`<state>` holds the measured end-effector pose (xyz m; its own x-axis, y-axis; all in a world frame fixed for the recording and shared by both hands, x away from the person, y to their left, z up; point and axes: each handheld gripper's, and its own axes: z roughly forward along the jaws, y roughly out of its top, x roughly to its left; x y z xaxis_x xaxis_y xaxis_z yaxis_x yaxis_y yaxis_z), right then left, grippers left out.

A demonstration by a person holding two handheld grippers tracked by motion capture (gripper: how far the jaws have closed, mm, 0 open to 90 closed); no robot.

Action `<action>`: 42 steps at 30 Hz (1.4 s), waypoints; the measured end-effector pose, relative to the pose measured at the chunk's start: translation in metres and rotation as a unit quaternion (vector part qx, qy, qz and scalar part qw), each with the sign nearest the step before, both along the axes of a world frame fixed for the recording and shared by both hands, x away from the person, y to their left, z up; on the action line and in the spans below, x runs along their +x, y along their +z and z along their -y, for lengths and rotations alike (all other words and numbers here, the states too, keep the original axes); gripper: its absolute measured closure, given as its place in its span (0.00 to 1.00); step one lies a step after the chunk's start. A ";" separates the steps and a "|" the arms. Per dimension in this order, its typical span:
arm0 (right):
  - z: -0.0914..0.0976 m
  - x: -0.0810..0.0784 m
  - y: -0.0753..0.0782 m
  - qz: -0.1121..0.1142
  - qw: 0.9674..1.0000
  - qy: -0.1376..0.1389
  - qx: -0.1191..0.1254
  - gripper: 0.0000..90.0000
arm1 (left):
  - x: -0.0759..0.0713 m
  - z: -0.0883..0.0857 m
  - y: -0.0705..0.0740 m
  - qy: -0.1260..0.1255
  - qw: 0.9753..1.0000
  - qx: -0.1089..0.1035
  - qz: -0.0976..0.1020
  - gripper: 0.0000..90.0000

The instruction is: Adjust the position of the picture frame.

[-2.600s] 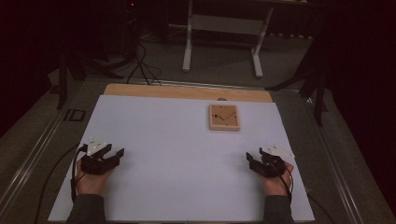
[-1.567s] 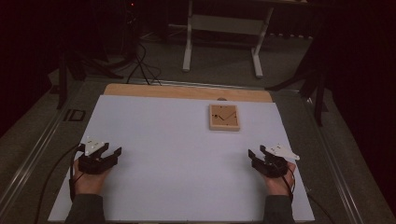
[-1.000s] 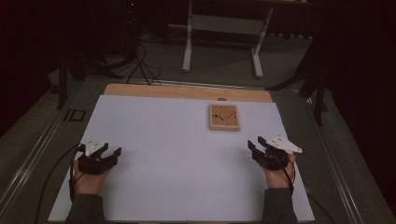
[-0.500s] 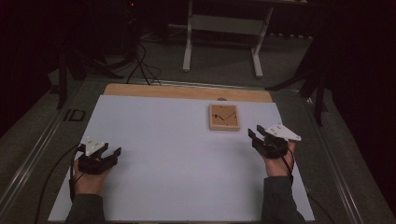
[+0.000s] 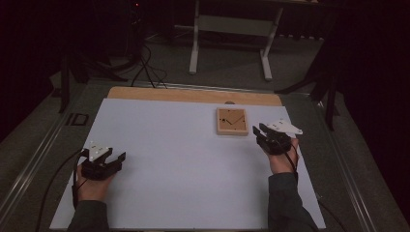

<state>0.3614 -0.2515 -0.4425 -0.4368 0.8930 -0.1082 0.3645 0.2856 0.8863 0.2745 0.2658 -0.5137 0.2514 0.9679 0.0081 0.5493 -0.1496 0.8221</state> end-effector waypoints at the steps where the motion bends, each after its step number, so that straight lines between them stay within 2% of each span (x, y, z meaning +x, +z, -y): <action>1: 0.000 0.001 0.000 0.000 1.000 0.001 0.002 0.75 | 0.000 0.000 0.000 0.000 1.000 -0.001 0.000 0.51; 5: -0.002 0.007 -0.004 -0.002 1.000 -0.003 0.005 0.73 | 0.000 0.000 0.000 0.001 1.000 -0.002 0.002 0.51; 11: -0.003 0.017 -0.011 -0.007 1.000 -0.012 0.013 0.75 | 0.000 0.000 0.000 -0.001 1.000 0.000 0.003 0.51; 21: -0.006 0.034 -0.021 -0.025 0.999 0.001 0.025 0.98 | 0.000 0.000 0.001 -0.002 1.000 0.000 0.006 0.51; 27: -0.012 0.045 -0.030 -0.040 0.999 -0.004 0.011 1.00 | 0.000 0.000 0.001 -0.002 1.000 0.000 0.006 0.51; 33: -0.018 0.057 -0.039 -0.059 0.998 -0.013 0.008 1.00 | 0.001 0.001 0.001 -0.003 1.000 0.001 0.006 0.51; 38: -0.025 0.067 -0.049 -0.078 0.997 -0.014 -0.026 1.00 | 0.001 0.000 0.001 -0.003 1.000 0.000 0.007 0.51; 42: -0.026 0.073 -0.054 -0.091 0.995 -0.021 -0.033 1.00 | 0.001 0.000 0.001 -0.004 1.000 -0.001 0.008 0.51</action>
